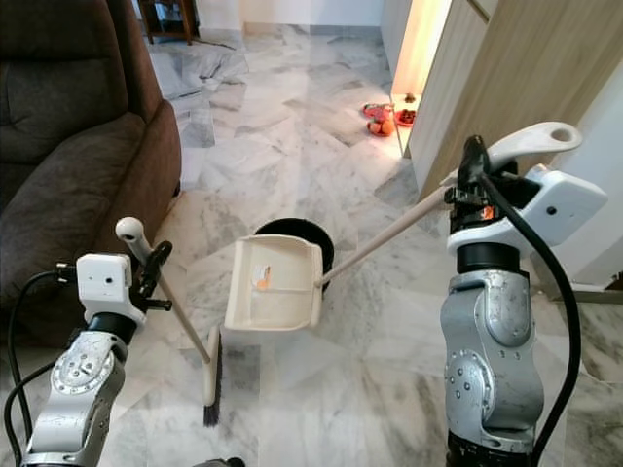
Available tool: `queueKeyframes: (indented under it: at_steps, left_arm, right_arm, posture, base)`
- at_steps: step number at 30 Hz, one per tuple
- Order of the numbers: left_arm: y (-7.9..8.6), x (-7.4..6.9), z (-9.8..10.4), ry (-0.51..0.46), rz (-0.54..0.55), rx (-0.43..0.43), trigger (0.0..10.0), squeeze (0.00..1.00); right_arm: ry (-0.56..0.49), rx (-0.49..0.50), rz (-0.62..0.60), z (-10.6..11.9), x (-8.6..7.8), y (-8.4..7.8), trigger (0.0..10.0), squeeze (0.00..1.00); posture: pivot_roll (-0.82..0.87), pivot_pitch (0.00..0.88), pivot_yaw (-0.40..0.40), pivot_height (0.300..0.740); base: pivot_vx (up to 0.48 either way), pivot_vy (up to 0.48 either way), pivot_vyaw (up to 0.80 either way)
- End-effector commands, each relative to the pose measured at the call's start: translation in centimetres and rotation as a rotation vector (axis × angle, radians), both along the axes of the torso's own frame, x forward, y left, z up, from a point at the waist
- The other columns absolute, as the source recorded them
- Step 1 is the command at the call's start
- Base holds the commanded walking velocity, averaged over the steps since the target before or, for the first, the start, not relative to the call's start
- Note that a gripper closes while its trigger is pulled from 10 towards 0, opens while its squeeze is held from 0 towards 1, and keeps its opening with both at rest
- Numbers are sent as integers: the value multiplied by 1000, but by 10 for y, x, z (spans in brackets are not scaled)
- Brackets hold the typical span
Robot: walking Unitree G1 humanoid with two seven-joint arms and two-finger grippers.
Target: Sweep floor
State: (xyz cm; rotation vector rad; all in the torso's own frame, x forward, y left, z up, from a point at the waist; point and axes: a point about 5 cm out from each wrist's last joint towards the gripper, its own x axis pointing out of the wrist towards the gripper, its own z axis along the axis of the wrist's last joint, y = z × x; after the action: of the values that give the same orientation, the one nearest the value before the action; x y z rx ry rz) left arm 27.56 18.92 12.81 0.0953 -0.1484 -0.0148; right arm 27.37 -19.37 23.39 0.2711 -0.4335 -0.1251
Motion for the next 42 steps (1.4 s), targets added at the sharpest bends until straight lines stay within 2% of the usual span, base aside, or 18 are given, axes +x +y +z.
queueKeyframes:
  at_steps: [1,6,19,42]
  left_arm:
    - [5,-2,6,-38,14,31,10000,0]
    - [10,-2,7,-38,26,38,10000,0]
    - [8,-2,7,-41,25,39,10000,0]
    - [4,-3,6,-43,19,40,10000,0]
  right_arm:
    - [-53,9,-4,8,-1,1,10000,0]
    - [-47,14,-4,6,1,3,10000,0]
    - [-38,16,-12,2,2,3,10000,0]
    - [-34,5,-7,2,2,5,10000,0]
  posture:
    - [79,118,-35,740]
    - [83,116,-34,740]
    - [81,108,-32,740]
    - [77,114,-37,740]
  base:
    - [0,0,0]
    - [0,0,0]
    - [0,0,0]
    - [261,0,0]
